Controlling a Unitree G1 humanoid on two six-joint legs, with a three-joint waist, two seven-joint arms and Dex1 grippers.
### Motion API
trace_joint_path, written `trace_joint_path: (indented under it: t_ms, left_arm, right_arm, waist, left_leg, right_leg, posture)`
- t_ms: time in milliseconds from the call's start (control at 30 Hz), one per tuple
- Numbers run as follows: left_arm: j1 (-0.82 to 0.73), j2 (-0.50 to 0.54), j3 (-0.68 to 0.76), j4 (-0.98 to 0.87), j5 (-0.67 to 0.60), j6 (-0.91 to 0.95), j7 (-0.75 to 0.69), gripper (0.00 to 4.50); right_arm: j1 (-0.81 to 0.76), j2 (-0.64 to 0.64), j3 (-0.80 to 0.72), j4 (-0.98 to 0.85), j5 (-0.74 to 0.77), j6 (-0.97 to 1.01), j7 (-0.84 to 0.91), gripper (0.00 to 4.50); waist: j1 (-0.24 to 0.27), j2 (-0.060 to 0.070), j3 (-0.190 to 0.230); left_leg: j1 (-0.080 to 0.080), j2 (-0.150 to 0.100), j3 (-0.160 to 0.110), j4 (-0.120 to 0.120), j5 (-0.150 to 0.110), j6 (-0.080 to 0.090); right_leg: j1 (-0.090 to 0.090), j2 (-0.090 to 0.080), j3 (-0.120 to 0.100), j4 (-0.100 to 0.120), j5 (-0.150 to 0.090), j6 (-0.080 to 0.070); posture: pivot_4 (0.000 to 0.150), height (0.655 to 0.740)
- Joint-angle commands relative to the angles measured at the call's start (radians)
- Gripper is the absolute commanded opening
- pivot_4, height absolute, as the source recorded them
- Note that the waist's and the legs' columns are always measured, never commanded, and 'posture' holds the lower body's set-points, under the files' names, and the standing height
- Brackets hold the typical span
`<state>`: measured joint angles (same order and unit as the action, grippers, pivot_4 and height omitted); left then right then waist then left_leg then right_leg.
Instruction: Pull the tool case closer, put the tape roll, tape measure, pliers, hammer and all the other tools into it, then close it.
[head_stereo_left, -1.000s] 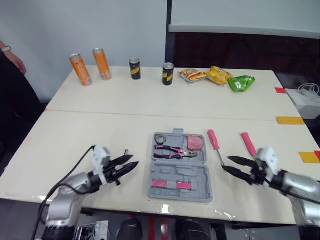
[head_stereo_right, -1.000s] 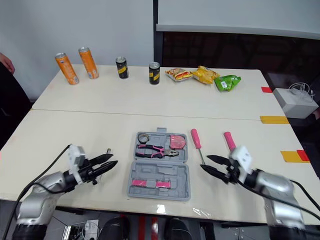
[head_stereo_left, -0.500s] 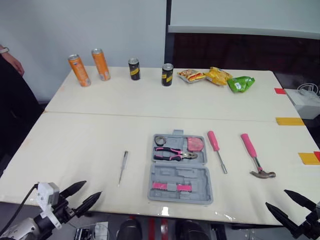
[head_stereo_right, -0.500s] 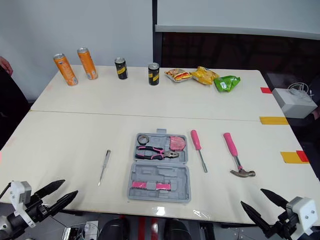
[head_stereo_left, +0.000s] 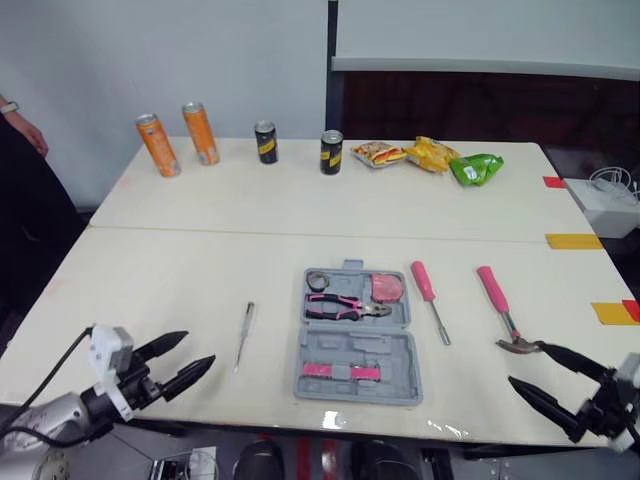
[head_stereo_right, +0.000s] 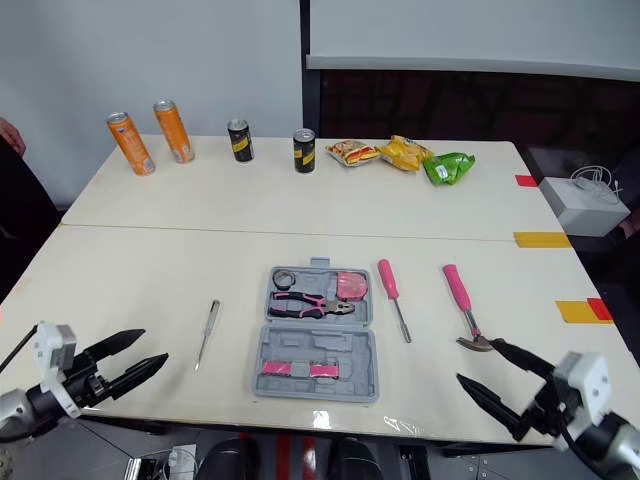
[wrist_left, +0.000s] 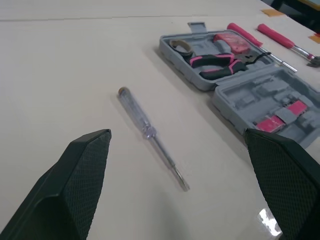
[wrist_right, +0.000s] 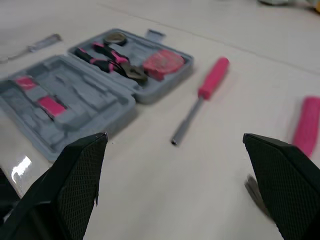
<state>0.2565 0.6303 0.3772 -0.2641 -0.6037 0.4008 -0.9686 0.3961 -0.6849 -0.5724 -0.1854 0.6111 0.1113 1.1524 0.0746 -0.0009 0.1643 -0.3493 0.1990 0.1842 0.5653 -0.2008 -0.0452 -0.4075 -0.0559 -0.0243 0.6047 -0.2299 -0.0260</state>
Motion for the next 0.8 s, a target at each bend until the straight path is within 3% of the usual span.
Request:
trace_joint_path:
  t_ms: [33, 267, 800]
  left_arm:
    - [-0.046, 0.067, -0.02, -0.028, -0.025, 0.069, -0.012, 4.47]
    - [-0.175, 0.193, -0.07, 0.071, -0.006, 0.137, -0.094, 4.47]
    - [-0.268, 0.231, -0.11, 0.074, -0.002, 0.182, -0.124, 4.47]
  right_arm:
    - [-0.055, -0.053, 0.038, -0.066, 0.053, 0.046, 0.04, 4.5]
    - [-0.23, -0.124, 0.165, -0.122, 0.074, 0.141, 0.062, 4.5]
    - [-0.529, -0.127, 0.366, -0.117, 0.054, 0.195, 0.104, 4.5]
  waist:
    - [0.003, 0.001, -0.001]
    - [0.001, 0.003, -0.002]
    - [-0.001, 0.003, -0.002]
  left_leg:
    - [0.0, 0.0, 0.0, 0.001, 0.0, 0.0]
    - [-0.001, 0.001, -0.003, 0.013, 0.001, 0.001]
    - [-0.003, -0.001, -0.004, 0.019, 0.002, 0.002]
  right_leg:
    - [0.0, 0.0, 0.0, 0.001, 0.0, 0.0]
    - [-0.002, 0.0, -0.001, 0.009, 0.0, -0.001]
    - [-0.003, -0.003, -0.001, 0.015, 0.0, -0.002]
  posture:
    - [0.15, 0.74]
    - [0.15, 0.74]
    - [0.15, 0.74]
